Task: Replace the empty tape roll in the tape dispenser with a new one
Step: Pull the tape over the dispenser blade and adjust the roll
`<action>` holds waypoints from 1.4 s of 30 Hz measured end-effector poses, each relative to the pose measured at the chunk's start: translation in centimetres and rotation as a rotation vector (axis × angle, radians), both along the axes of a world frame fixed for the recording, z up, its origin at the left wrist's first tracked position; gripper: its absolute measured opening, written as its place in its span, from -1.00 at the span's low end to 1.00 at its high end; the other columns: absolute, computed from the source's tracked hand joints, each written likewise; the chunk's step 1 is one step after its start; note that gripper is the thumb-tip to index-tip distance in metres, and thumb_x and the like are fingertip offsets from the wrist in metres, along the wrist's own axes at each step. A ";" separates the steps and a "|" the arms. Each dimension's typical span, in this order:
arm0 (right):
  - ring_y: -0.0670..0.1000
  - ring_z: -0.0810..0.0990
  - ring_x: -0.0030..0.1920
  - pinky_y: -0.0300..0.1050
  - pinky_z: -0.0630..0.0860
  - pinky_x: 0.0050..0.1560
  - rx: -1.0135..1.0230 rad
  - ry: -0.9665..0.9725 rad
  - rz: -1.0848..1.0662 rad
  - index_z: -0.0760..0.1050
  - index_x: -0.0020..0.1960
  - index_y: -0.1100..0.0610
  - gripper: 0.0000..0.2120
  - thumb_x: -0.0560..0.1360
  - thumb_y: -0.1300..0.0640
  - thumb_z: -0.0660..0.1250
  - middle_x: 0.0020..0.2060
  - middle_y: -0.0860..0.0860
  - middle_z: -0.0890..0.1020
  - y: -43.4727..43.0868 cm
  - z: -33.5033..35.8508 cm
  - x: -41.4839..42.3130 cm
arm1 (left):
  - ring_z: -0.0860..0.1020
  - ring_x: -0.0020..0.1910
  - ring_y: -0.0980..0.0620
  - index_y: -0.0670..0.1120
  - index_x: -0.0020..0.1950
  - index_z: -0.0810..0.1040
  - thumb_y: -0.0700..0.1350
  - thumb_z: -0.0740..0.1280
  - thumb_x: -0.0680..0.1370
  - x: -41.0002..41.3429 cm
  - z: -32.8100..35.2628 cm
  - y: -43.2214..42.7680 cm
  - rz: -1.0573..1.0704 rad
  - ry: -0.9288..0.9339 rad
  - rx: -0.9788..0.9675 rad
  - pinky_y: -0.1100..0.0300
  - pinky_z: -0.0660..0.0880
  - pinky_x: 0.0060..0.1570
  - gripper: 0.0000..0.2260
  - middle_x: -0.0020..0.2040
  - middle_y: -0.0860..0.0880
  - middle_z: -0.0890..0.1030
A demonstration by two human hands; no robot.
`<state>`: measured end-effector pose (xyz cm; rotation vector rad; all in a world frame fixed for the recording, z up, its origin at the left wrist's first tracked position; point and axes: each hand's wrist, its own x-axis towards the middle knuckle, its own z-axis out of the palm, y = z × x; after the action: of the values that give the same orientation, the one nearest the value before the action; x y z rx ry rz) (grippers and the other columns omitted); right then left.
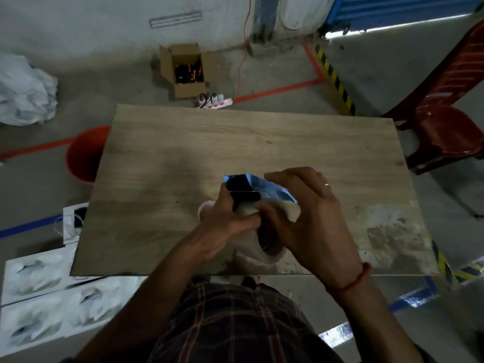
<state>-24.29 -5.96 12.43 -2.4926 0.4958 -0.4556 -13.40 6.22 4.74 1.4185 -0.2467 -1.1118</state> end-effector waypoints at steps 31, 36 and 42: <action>0.15 0.53 -0.14 0.08 0.48 -0.19 -0.400 0.178 0.180 0.59 -0.21 0.19 -0.80 0.46 0.13 0.24 -0.16 0.06 0.59 -2.2 -2.6 1.9 | 0.57 0.09 0.03 -0.01 0.38 0.21 0.08 0.47 0.48 -1.6 2.2 -1.9 -0.349 -0.242 0.376 -0.01 0.54 0.18 -0.39 0.13 0.03 0.56; 0.15 0.53 -0.14 0.01 0.48 -0.20 -0.390 0.191 0.179 0.55 -0.21 0.19 -0.89 0.42 0.20 0.26 -0.16 0.09 0.59 -1.6 -3.7 2.0 | 0.55 -0.05 -0.02 -0.11 0.37 0.24 0.07 0.44 0.50 -1.2 1.9 -2.0 -0.372 -0.360 0.441 0.05 0.53 -0.02 -0.42 -0.05 0.00 0.50; 0.14 0.55 -0.08 -0.14 0.32 -0.47 -0.339 0.274 0.178 0.53 -0.17 0.18 -0.92 0.46 0.19 0.31 -0.09 0.08 0.57 -1.5 -4.4 2.3 | 0.56 -0.08 0.07 -0.07 0.36 0.33 0.05 0.46 0.48 -1.1 0.9 -1.4 -0.386 -0.380 0.430 0.17 0.48 -0.15 -0.46 -0.03 0.04 0.55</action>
<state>-21.96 -7.43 8.02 -2.9162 0.3143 -0.1339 -14.54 4.79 5.63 2.0281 -0.5995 -1.2458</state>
